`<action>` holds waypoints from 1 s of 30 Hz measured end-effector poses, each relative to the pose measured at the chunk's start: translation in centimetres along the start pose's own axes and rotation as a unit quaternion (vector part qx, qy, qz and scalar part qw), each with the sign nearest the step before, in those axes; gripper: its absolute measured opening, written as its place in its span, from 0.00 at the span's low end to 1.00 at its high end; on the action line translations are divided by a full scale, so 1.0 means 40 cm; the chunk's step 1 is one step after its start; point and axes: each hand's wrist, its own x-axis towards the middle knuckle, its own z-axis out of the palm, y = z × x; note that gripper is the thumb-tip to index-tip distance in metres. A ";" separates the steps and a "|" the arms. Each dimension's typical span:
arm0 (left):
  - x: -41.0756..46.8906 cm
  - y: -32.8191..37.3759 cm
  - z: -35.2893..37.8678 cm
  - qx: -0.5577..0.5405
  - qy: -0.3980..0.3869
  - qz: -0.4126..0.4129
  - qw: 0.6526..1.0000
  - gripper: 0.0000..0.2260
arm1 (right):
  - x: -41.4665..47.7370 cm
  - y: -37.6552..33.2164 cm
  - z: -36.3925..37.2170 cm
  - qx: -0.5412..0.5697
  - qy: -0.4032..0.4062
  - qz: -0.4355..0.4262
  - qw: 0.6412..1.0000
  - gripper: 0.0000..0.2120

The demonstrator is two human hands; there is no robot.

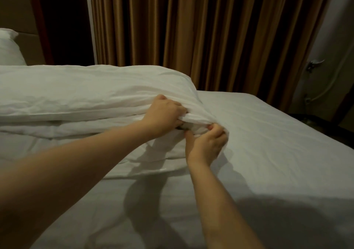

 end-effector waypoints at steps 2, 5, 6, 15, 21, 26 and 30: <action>-0.004 0.010 0.006 -0.003 0.001 0.001 1.000 0.11 | 0.014 -0.028 0.014 0.089 0.049 0.117 0.988 0.23; 0.001 0.013 0.006 -0.006 0.013 -0.011 1.000 0.12 | 0.026 -0.026 0.027 0.114 0.072 0.082 0.987 0.17; 0.004 0.010 0.002 -0.002 0.015 -0.012 1.000 0.12 | 0.028 -0.013 0.019 0.101 0.051 0.022 0.993 0.17; 0.025 -0.065 -0.033 -0.011 0.201 0.020 0.979 0.10 | 0.131 -0.041 -0.198 -0.053 -0.113 -0.283 0.951 0.08; -0.078 -0.035 0.128 0.044 0.036 0.142 0.988 0.13 | 0.003 0.152 -0.088 0.010 -0.080 0.013 0.997 0.09; -0.076 0.013 0.121 0.021 0.114 0.106 0.988 0.10 | -0.017 0.134 -0.021 0.130 -0.075 0.248 0.957 0.18; -0.029 0.023 0.097 0.033 0.118 0.125 0.985 0.08 | -0.008 0.144 -0.055 0.029 -0.181 0.133 0.974 0.16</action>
